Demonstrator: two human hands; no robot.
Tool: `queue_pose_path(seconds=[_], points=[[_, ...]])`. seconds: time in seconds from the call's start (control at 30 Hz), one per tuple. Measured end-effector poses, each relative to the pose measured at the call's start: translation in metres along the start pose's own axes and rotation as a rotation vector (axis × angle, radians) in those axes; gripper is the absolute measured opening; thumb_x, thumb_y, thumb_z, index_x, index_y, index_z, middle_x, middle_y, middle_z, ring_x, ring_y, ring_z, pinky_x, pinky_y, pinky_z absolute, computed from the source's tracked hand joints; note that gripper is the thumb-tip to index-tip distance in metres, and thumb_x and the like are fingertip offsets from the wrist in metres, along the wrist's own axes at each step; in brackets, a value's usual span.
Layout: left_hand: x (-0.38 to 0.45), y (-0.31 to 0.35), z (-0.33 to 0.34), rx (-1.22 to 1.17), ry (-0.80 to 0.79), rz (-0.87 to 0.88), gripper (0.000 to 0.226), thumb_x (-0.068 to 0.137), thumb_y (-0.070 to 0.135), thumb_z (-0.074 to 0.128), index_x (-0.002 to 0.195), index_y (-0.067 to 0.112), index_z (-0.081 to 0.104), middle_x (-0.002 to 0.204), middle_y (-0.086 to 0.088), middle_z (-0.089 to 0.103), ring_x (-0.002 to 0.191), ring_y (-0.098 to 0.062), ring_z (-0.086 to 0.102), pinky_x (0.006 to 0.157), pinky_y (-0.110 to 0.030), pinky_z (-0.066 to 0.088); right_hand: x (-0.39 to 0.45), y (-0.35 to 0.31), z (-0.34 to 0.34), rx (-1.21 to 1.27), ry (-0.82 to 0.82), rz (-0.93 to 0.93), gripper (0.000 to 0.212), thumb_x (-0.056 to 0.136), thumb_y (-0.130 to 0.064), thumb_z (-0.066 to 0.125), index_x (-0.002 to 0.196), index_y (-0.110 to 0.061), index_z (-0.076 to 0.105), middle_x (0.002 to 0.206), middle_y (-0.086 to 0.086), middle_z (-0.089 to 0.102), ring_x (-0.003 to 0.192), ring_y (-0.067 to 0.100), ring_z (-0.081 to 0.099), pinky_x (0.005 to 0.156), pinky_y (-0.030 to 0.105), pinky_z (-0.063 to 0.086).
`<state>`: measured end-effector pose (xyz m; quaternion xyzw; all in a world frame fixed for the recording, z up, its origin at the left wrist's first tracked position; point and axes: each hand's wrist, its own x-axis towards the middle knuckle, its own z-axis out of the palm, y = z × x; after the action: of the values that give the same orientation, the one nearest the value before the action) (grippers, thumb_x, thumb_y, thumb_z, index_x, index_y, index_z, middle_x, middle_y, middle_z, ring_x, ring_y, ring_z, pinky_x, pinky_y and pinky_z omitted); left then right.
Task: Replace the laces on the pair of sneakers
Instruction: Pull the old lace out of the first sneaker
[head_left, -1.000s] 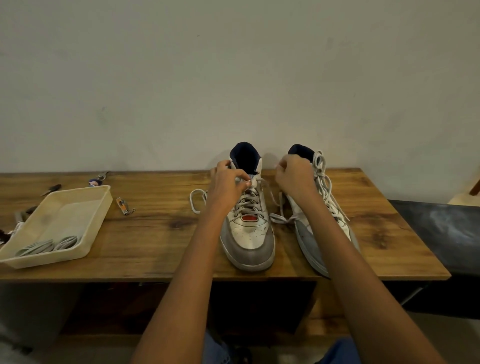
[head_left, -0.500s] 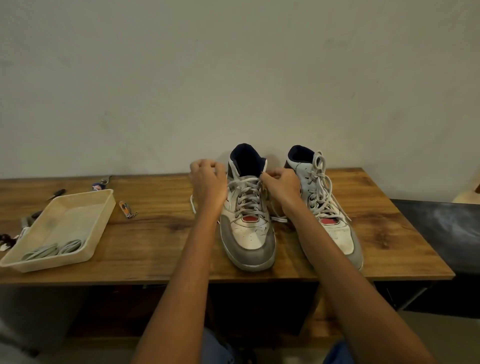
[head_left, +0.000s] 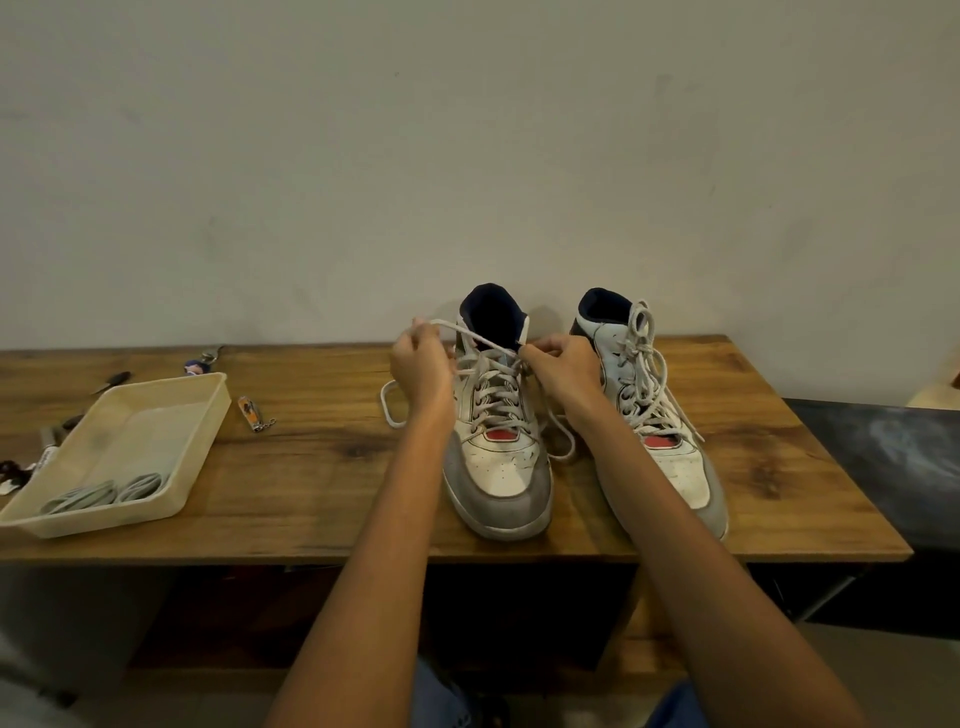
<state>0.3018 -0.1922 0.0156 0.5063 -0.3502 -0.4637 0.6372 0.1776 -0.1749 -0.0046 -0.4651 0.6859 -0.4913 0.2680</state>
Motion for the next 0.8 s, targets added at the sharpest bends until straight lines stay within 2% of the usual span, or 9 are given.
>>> queue_pose_path(seconds=[0.17,0.23,0.3,0.33,0.43,0.5,0.6,0.7,0.8], points=[[-0.004,-0.013,0.001,0.895,-0.242,0.762,0.024,0.087,0.036,0.062,0.101,0.018,0.061,0.090,0.004,0.060,0.076,-0.009,0.055,0.061,-0.020,0.041,0.001,-0.001,0.003,-0.037,0.020,-0.014,0.022,0.089,-0.025,0.060,0.103,-0.011,0.070,0.094,0.004,0.068,0.090,0.018,0.062,0.083,0.036,0.052],[-0.002,-0.022,0.001,1.091,-0.290,0.840,0.020,0.091,0.030,0.057,0.103,0.016,0.067,0.095,-0.002,0.062,0.081,-0.014,0.055,0.060,-0.021,0.036,0.002,-0.001,0.003,-0.047,0.020,-0.027,0.022,0.089,-0.024,0.060,0.102,-0.010,0.071,0.093,0.004,0.068,0.089,0.018,0.062,0.083,0.036,0.052],[-0.006,-0.024,0.004,1.079,-0.283,0.820,0.019,0.094,0.021,0.052,0.096,0.014,0.070,0.092,-0.006,0.064,0.078,-0.016,0.055,0.055,-0.022,0.033,0.002,-0.001,0.003,-0.058,0.022,-0.032,0.022,0.089,-0.024,0.060,0.103,-0.010,0.071,0.093,0.004,0.068,0.089,0.018,0.062,0.081,0.035,0.051],[-0.009,-0.021,0.007,0.917,-0.256,0.746,0.018,0.094,0.016,0.052,0.091,0.014,0.070,0.089,-0.004,0.065,0.076,-0.014,0.055,0.054,-0.020,0.035,0.002,-0.001,0.002,-0.059,0.020,-0.029,0.022,0.089,-0.025,0.061,0.102,-0.011,0.071,0.093,0.004,0.068,0.088,0.018,0.062,0.080,0.035,0.052],[-0.012,0.004,0.011,-0.044,-0.213,0.170,0.024,0.095,0.000,0.043,0.082,0.013,0.058,0.086,0.002,0.064,0.076,-0.009,0.063,0.070,-0.021,0.053,0.003,0.001,0.001,-0.028,0.007,-0.012,0.021,0.089,-0.026,0.061,0.100,-0.012,0.071,0.089,0.002,0.068,0.080,0.013,0.061,0.075,0.031,0.051],[-0.010,0.011,0.008,-0.340,-0.236,-0.027,0.026,0.096,-0.005,0.036,0.081,0.010,0.051,0.085,-0.002,0.063,0.069,-0.012,0.066,0.068,-0.023,0.057,0.002,0.001,0.001,-0.029,0.012,-0.011,0.021,0.089,-0.027,0.061,0.100,-0.013,0.071,0.088,0.001,0.067,0.076,0.010,0.057,0.073,0.029,0.048],[-0.009,0.011,0.001,-0.032,-0.369,-0.057,0.026,0.088,-0.011,0.038,0.085,0.010,0.053,0.085,-0.007,0.063,0.051,-0.011,0.056,0.049,-0.022,0.047,0.001,0.001,0.002,-0.064,0.016,-0.032,0.023,0.089,-0.027,0.060,0.103,-0.012,0.071,0.092,0.002,0.067,0.081,0.012,0.058,0.073,0.029,0.049],[-0.007,-0.001,-0.001,0.643,-0.415,0.310,0.023,0.080,-0.008,0.051,0.086,0.010,0.063,0.088,-0.007,0.066,0.075,-0.015,0.062,0.060,-0.021,0.048,0.000,0.001,0.001,-0.069,0.010,-0.051,0.022,0.090,-0.026,0.060,0.103,-0.011,0.071,0.086,-0.001,0.063,0.076,0.009,0.056,0.068,0.025,0.045],[-0.013,-0.001,0.002,0.891,-0.377,0.505,0.020,0.085,-0.003,0.054,0.087,0.010,0.070,0.094,-0.007,0.067,0.083,-0.017,0.061,0.067,-0.023,0.049,0.001,0.001,0.000,-0.069,0.014,-0.057,0.023,0.089,-0.026,0.060,0.102,-0.011,0.071,0.088,0.000,0.065,0.080,0.011,0.057,0.072,0.027,0.046]])
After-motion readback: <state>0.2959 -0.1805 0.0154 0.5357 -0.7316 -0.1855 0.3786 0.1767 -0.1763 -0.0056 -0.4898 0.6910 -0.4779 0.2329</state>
